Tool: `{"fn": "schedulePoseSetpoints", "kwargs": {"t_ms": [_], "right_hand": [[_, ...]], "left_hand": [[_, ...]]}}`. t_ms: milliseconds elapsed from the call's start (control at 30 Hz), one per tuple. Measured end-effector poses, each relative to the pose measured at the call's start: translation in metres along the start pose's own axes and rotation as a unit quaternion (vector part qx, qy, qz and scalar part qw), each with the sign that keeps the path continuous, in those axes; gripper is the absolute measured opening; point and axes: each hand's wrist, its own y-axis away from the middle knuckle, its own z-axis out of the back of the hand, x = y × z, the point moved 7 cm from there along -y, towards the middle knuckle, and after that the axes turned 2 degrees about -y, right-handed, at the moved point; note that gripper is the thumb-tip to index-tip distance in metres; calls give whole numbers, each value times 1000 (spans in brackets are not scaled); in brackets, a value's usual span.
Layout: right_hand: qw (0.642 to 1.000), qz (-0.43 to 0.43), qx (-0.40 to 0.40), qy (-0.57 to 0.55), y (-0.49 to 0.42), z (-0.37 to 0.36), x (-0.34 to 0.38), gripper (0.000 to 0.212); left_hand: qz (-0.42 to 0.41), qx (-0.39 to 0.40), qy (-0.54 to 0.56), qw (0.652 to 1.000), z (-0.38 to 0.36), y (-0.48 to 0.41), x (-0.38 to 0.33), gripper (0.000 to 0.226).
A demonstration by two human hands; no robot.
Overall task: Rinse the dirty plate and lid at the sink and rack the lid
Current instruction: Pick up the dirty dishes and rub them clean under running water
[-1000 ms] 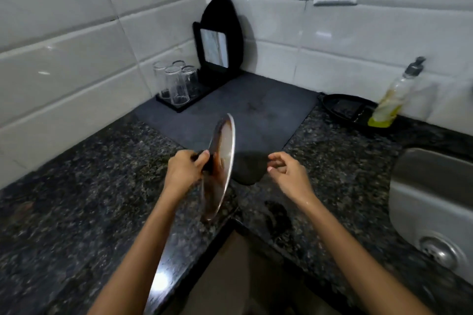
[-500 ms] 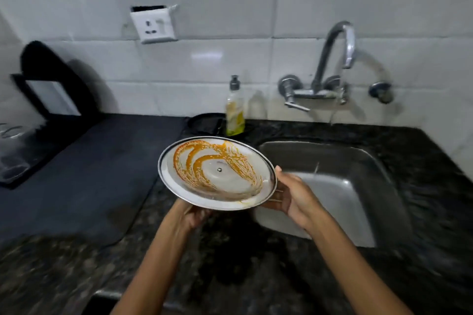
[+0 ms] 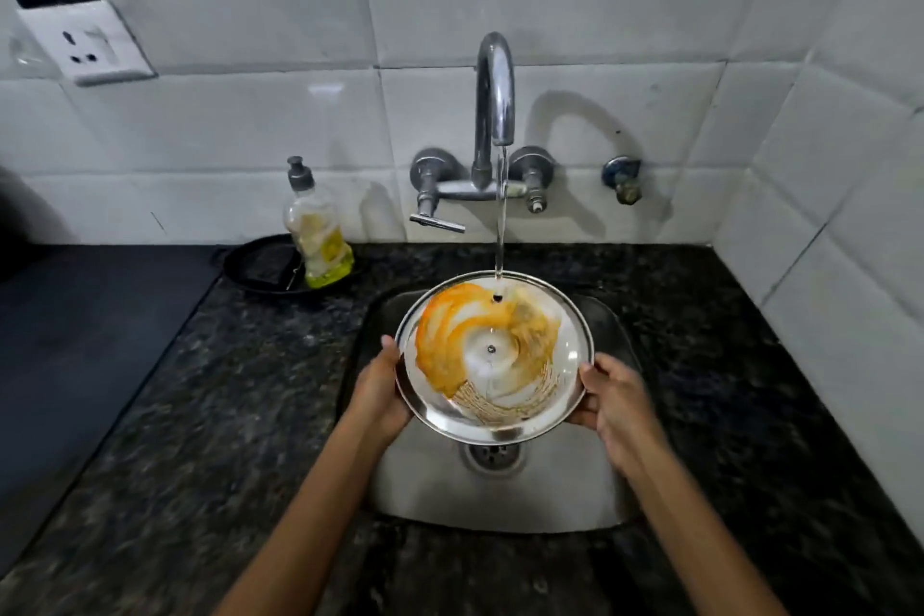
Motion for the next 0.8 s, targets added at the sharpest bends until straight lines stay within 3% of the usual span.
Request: {"fn": "schedulePoseSetpoints", "kwargs": {"t_ms": [67, 133, 200, 267, 333, 400, 500, 600, 700, 800], "right_hand": [[1000, 4, -1, 30, -3, 4, 0, 21], [986, 44, -26, 158, -3, 7, 6, 34], [910, 140, -97, 377, 9, 8, 23, 54], [832, 258, -98, 481, 30, -16, 34, 55], [799, 309, -3, 515, 35, -53, 26, 49], [773, 302, 100, 549, 27, -93, 8, 48], [718, 300, 166, 606, -10, -133, -10, 52], [697, 299, 127, 640, -61, -124, -6, 58], [659, 302, 35, 688, -86, -93, 3, 70], [658, 295, -19, 692, -62, -81, -6, 72]], "left_hand": [[-14, -31, 7, 999, -12, 0, 2, 42], [-23, -46, 7, 999, -15, -2, 5, 37], [-27, -57, 4, 998, -12, -7, 7, 36], [-28, -65, 15, 997, -8, -12, 9, 34], [-26, -69, 29, 997, -7, -15, 13, 34], [-27, -73, 33, 996, -7, -16, 16, 34], [-30, -56, 40, 997, -7, -21, 18, 32], [-36, -50, 22, 998, -3, -25, 13, 31], [-54, -61, 21, 996, 4, -31, 8, 32], [-35, -82, 59, 994, 11, -36, 14, 34]]}}
